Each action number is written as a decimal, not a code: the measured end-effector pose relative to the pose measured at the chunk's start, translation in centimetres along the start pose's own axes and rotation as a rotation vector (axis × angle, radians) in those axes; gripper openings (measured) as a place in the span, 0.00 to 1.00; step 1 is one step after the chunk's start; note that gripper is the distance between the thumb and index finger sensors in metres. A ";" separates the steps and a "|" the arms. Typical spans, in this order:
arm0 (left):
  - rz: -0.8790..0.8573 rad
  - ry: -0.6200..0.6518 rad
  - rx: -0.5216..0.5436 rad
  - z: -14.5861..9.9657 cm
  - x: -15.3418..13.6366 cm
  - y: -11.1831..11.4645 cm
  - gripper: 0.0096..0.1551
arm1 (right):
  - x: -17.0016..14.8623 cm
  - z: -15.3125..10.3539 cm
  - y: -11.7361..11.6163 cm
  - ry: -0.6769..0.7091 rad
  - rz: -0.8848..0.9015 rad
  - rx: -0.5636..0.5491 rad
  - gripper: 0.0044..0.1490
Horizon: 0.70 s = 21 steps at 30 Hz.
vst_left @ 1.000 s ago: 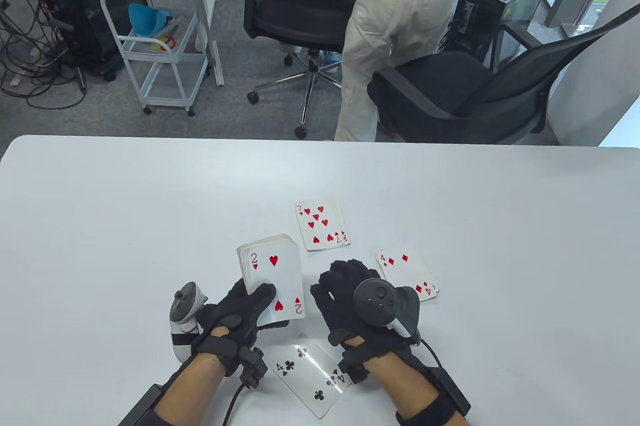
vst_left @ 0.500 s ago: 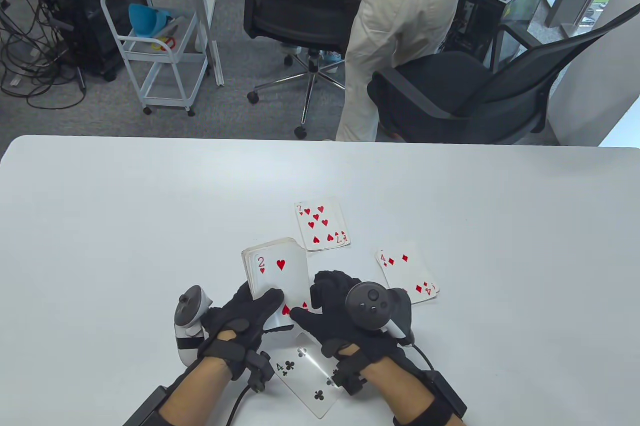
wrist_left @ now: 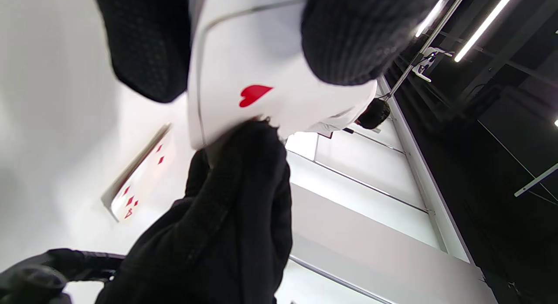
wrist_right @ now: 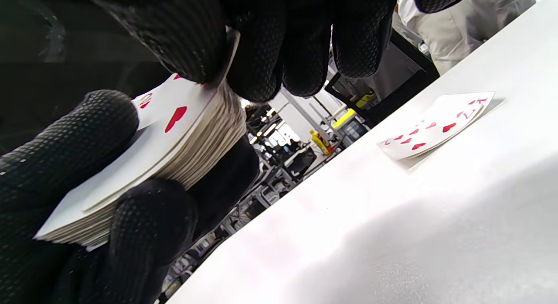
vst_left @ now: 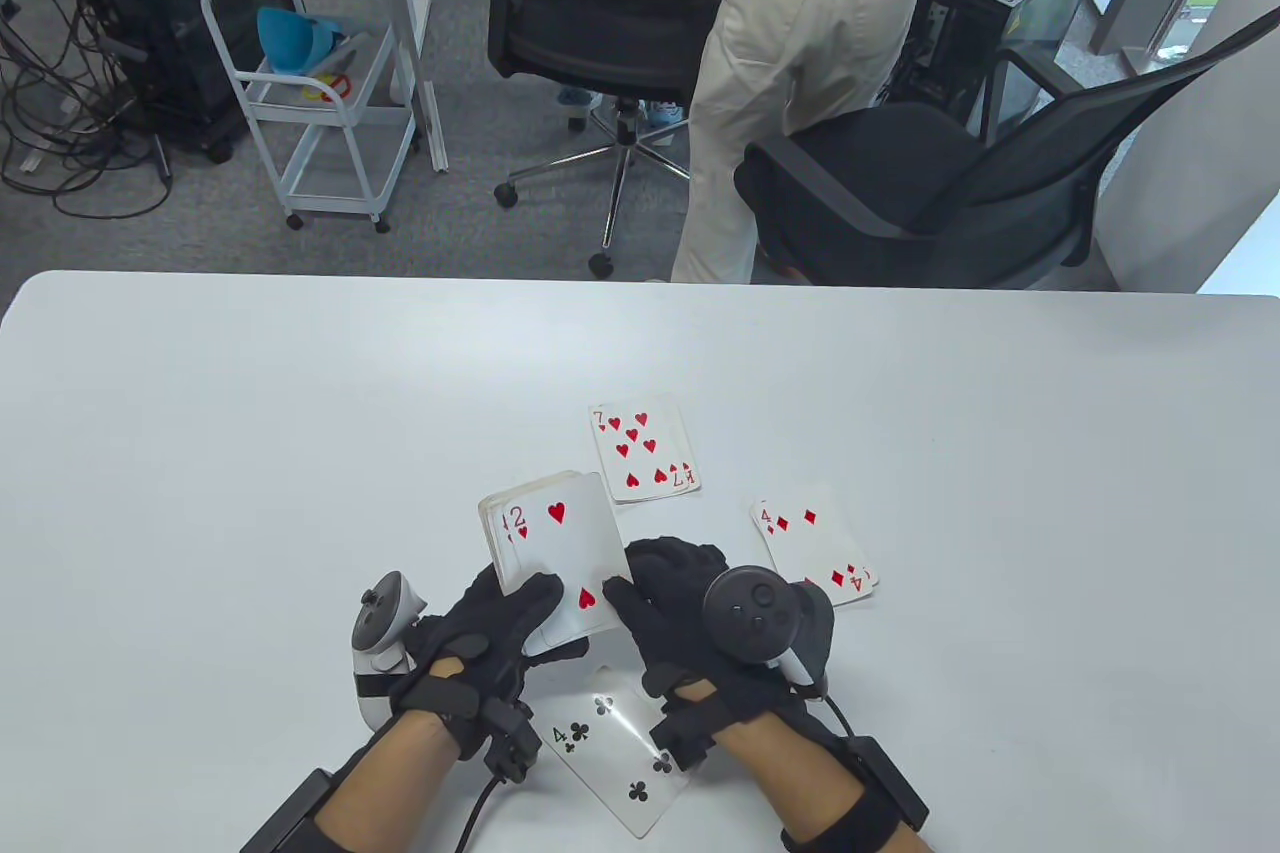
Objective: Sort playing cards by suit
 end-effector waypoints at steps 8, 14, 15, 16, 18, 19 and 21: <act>0.011 0.030 0.061 -0.1 0.8 -1.1 0.38 | -1.5 2.3 2.2 -0.077 -0.017 -0.038 0.24; -0.007 0.044 0.049 0.0 1.1 -0.9 0.38 | -5.0 4.9 4.2 -0.223 -0.045 -0.089 0.23; -0.008 0.049 0.040 0.0 1.2 -0.7 0.38 | -5.9 5.6 4.4 -0.255 -0.072 -0.085 0.23; -0.009 0.053 0.032 0.0 1.2 -0.6 0.38 | -6.5 6.1 4.5 -0.278 -0.087 -0.085 0.23; -0.011 0.057 0.016 0.0 1.3 -0.2 0.38 | -7.9 7.3 4.3 -0.346 -0.132 -0.060 0.23; -0.012 0.058 0.012 -0.1 1.3 -0.2 0.38 | -8.3 7.7 4.2 -0.363 -0.141 -0.050 0.23; -0.011 0.063 0.011 -0.1 1.4 -0.2 0.38 | -9.1 8.6 3.7 -0.405 -0.176 -0.040 0.23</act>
Point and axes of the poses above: the tracker on the back of each hand, its own x axis roughly to the thumb side, its own z axis roughly from the wrist to the fingertips, y = z × x, the point moved 2 cm from there along z, roughly from the wrist to the fingertips, and after that the axes turned 14 degrees about y, right-handed, at the moved point
